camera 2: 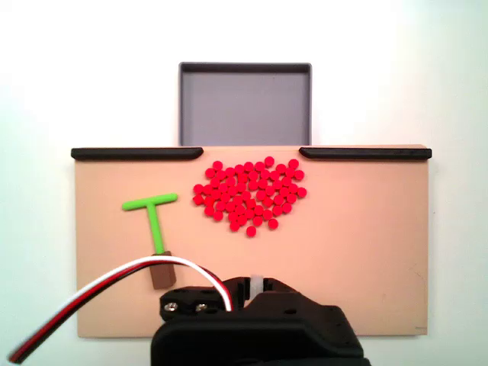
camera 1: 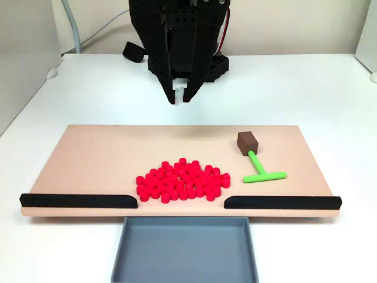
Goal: Grasp a green tool by the dark brown handle.
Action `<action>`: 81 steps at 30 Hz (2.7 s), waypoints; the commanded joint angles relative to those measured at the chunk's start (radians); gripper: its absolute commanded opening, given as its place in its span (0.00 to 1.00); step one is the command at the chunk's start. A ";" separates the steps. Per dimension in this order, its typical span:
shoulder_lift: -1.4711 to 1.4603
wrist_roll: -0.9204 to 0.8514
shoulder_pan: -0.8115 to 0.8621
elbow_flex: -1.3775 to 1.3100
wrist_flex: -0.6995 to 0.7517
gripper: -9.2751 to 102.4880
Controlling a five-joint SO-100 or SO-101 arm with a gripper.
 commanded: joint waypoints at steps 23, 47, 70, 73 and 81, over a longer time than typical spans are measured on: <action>-0.028 -0.011 0.002 -0.005 -0.005 0.09; -0.061 -0.060 -0.152 -0.020 -0.029 0.08; -0.097 -0.014 -0.218 -0.023 -0.072 0.23; -0.095 0.006 -0.210 -0.023 -0.072 0.25; -0.120 0.020 -0.198 -0.020 -0.072 0.26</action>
